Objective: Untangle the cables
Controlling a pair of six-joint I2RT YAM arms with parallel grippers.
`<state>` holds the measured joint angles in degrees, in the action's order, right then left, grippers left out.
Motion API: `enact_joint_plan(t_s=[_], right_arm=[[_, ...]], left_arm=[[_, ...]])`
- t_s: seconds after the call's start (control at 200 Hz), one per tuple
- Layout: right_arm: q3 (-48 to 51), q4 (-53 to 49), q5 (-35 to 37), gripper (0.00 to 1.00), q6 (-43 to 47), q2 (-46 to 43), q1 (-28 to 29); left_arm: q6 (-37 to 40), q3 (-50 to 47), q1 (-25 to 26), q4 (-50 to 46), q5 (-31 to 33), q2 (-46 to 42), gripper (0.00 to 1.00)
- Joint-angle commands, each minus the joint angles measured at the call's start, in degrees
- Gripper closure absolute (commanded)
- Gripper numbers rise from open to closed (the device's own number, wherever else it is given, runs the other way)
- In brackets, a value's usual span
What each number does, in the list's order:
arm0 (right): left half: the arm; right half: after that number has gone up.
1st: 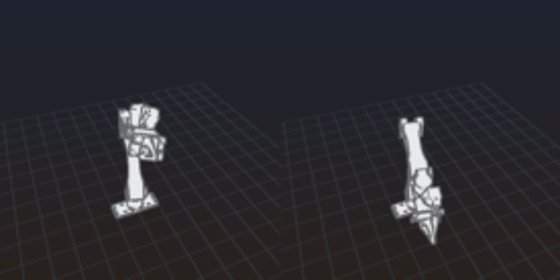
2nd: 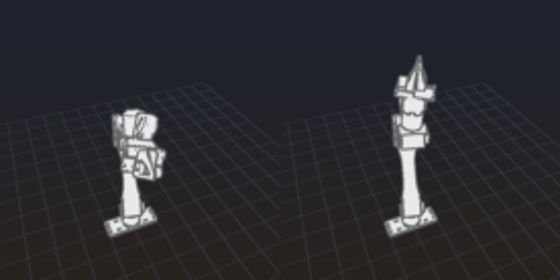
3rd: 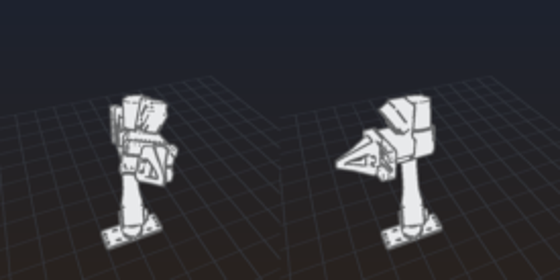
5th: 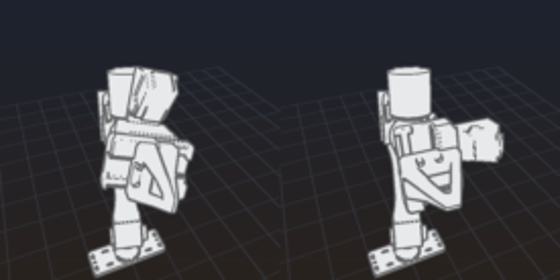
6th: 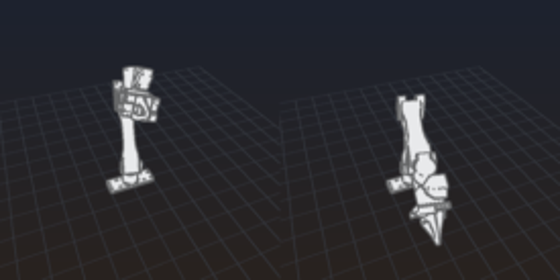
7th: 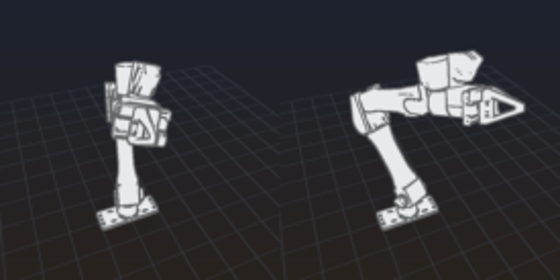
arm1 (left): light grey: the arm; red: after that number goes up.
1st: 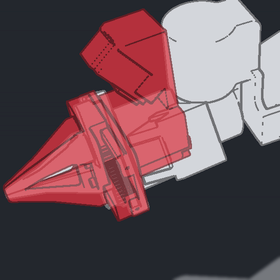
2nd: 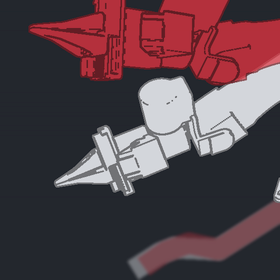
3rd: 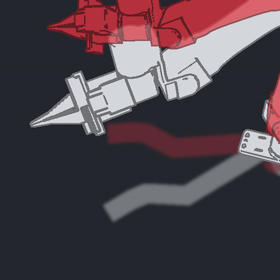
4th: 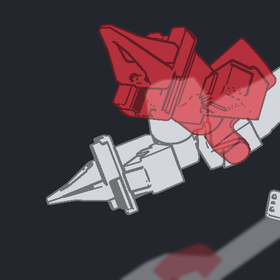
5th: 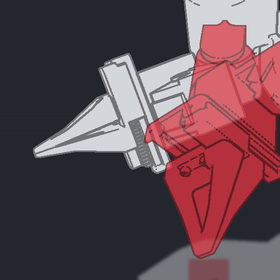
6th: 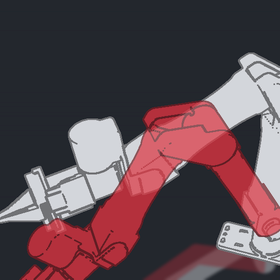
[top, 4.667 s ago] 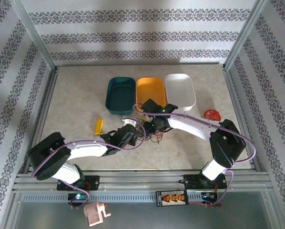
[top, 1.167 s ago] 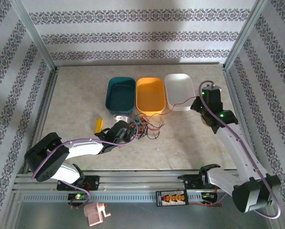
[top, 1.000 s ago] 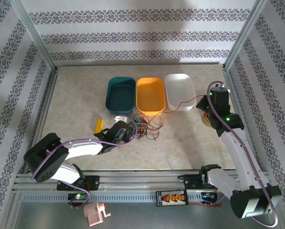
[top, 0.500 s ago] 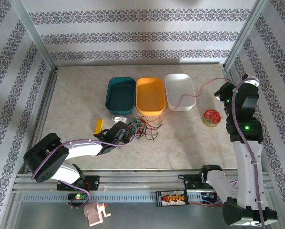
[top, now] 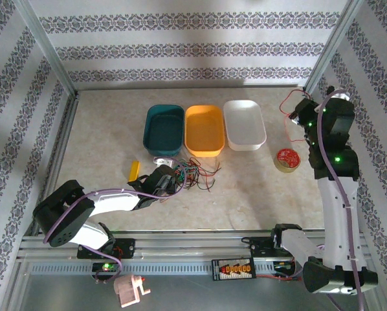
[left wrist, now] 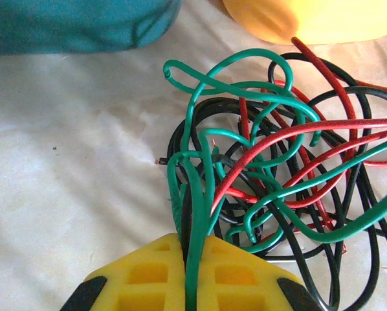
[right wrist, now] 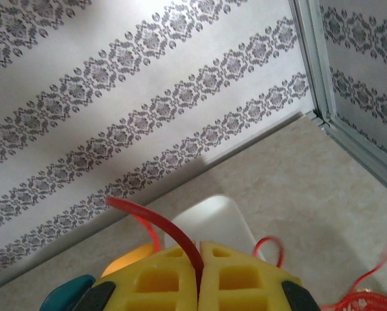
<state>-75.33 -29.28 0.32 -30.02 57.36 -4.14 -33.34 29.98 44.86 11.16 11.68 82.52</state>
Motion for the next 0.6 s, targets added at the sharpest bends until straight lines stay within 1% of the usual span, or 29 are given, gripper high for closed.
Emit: enact_joint_plan(t_s=[0.0, 0.135, 0.33, 0.455, 0.595], right_arm=[[-4.0, 0.6, 0.9, 1.00, 2.7, 2.4, -0.1], [-8.9, 1.8, 1.4, 1.00, 3.8, 7.1, 0.3], [-13.3, 3.3, 1.8, 1.00, 5.7, 14.8, 3.6], [-14.4, 3.7, 2.6, 1.00, 6.3, 19.3, 5.5], [-13.0, 3.8, 4.7, 1.00, 6.3, 23.3, 7.0]], left_arm=[[1.6, 0.6, -0.8, -1.2, -2.1, 1.2, 1.00], [2.0, 0.6, -0.8, -0.4, -3.0, 1.6, 1.00], [2.0, 0.4, -0.7, 0.7, -3.1, 1.5, 1.00], [2.2, 0.4, -0.7, 0.9, -3.2, 1.5, 1.00], [2.2, 0.4, -0.7, 1.1, -3.4, 1.6, 1.00]])
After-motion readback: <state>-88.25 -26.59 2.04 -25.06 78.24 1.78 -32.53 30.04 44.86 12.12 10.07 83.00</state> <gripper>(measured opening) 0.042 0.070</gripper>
